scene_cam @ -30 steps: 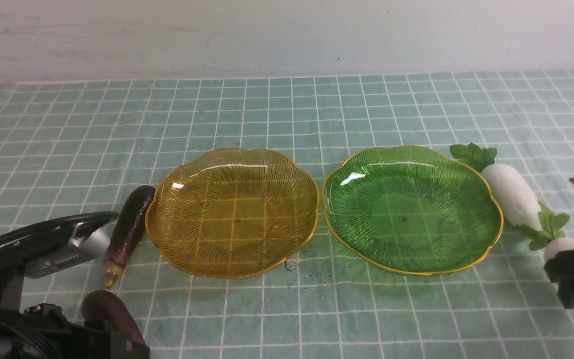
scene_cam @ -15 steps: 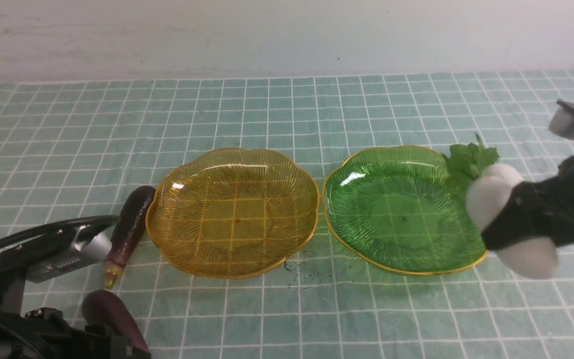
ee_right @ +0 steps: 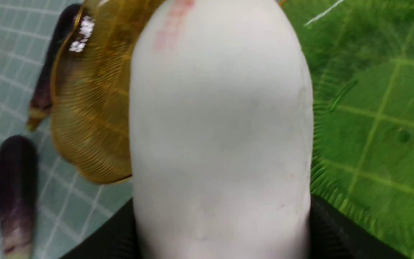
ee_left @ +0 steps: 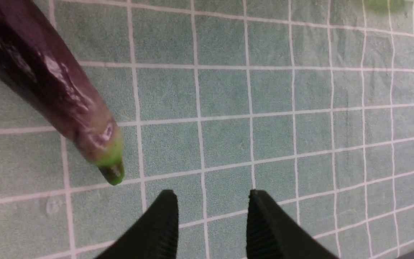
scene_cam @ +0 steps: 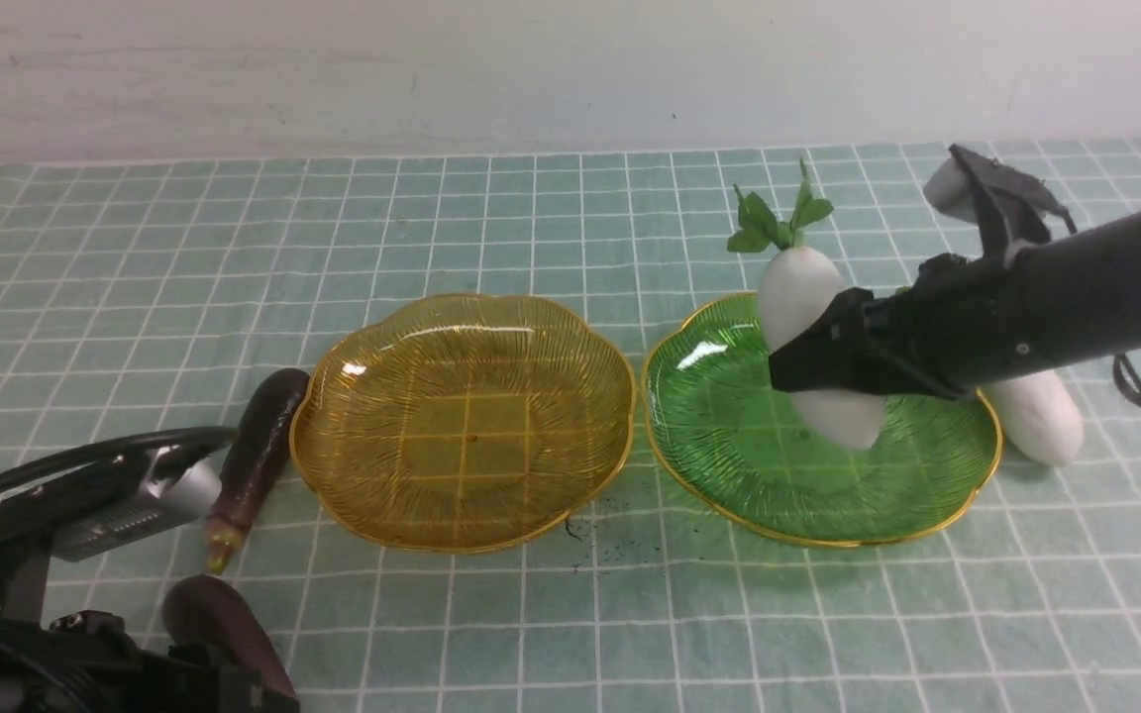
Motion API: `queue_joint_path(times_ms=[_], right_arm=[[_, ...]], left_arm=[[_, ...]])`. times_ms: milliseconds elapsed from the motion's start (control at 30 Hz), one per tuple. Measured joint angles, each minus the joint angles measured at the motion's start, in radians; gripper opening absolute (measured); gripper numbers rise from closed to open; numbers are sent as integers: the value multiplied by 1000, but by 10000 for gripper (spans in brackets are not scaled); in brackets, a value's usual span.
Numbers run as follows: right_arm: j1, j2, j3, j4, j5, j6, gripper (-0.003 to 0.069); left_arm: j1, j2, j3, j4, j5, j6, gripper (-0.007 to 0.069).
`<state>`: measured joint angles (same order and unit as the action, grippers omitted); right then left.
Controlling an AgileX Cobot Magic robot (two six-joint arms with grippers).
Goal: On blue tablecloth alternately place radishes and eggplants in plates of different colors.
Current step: 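Place the white radish on the plate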
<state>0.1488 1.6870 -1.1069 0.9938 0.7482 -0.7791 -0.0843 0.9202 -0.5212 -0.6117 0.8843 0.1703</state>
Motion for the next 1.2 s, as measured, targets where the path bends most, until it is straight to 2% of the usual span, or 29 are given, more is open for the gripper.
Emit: queue_joint_path(times_ms=[133, 433, 733, 900, 1100, 1200], right_arm=[[6, 64, 0, -20, -166, -48, 480], [6, 133, 0, -74, -269, -62, 480], [6, 140, -1, -123, -284, -62, 549], [6, 128, -1, -125, -284, -59, 557], [-63, 82, -27, -155, -235, -57, 559], [-135, 73, -46, -209, -203, -47, 559]], left_arm=[[0, 0, 0, 0, 0, 0, 248], [0, 0, 0, 0, 0, 0, 248], [0, 0, 0, 0, 0, 0, 248], [0, 0, 0, 0, 0, 0, 248], [0, 0, 0, 0, 0, 0, 248], [0, 0, 0, 0, 0, 0, 248]])
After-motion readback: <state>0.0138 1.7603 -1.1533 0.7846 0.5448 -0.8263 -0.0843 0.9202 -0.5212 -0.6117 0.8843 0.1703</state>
